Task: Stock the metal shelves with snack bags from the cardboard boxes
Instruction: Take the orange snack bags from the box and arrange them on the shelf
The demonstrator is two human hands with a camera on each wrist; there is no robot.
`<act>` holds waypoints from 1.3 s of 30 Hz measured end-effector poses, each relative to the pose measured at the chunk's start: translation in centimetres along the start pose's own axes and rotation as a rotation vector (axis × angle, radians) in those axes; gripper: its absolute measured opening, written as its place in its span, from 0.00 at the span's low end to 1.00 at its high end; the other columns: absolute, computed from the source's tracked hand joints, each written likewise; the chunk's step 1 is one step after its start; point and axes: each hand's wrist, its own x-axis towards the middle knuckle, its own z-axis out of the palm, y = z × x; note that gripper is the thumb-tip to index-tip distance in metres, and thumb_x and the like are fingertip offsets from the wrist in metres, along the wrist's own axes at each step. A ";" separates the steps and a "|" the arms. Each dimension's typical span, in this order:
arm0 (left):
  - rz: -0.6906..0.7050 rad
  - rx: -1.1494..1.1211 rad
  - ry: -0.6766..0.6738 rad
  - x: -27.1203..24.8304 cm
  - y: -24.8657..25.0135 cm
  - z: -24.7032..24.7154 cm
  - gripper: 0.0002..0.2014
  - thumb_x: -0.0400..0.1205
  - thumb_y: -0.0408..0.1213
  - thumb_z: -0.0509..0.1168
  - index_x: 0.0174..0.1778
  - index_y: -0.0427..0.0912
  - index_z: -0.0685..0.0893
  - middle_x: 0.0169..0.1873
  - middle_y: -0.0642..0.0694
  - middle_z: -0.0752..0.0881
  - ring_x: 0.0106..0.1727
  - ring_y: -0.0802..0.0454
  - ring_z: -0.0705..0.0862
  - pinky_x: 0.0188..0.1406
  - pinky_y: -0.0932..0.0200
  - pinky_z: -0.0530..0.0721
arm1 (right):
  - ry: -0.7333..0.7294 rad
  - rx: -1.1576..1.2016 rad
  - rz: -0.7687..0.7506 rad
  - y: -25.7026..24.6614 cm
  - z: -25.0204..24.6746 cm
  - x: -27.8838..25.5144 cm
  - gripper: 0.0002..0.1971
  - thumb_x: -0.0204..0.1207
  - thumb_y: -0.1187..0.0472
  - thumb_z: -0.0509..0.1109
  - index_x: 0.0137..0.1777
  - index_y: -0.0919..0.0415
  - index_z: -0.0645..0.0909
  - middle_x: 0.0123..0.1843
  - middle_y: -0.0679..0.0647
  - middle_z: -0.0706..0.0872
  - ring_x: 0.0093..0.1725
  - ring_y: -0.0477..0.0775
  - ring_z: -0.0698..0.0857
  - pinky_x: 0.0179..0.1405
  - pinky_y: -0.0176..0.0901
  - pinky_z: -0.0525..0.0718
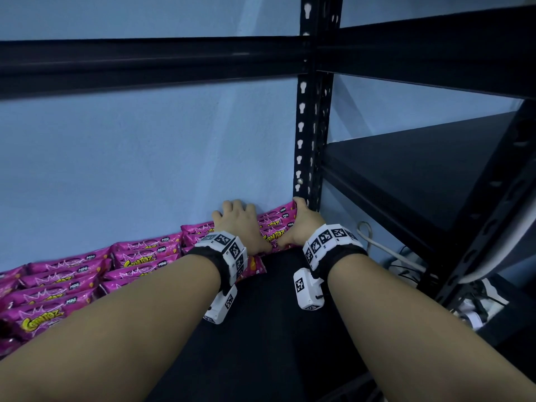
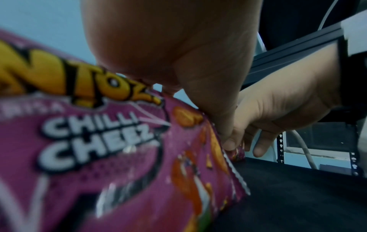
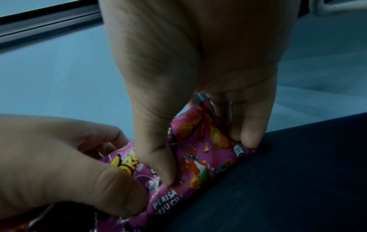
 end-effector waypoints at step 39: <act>0.169 -0.028 -0.144 -9.0 -9.7 -1.7 0.36 0.66 0.75 0.72 0.62 0.53 0.85 0.59 0.52 0.83 0.66 0.48 0.76 0.71 0.40 0.74 | 0.046 0.029 -0.073 -3.7 0.8 -7.2 0.23 0.66 0.48 0.86 0.32 0.62 0.78 0.30 0.57 0.81 0.31 0.55 0.79 0.33 0.45 0.77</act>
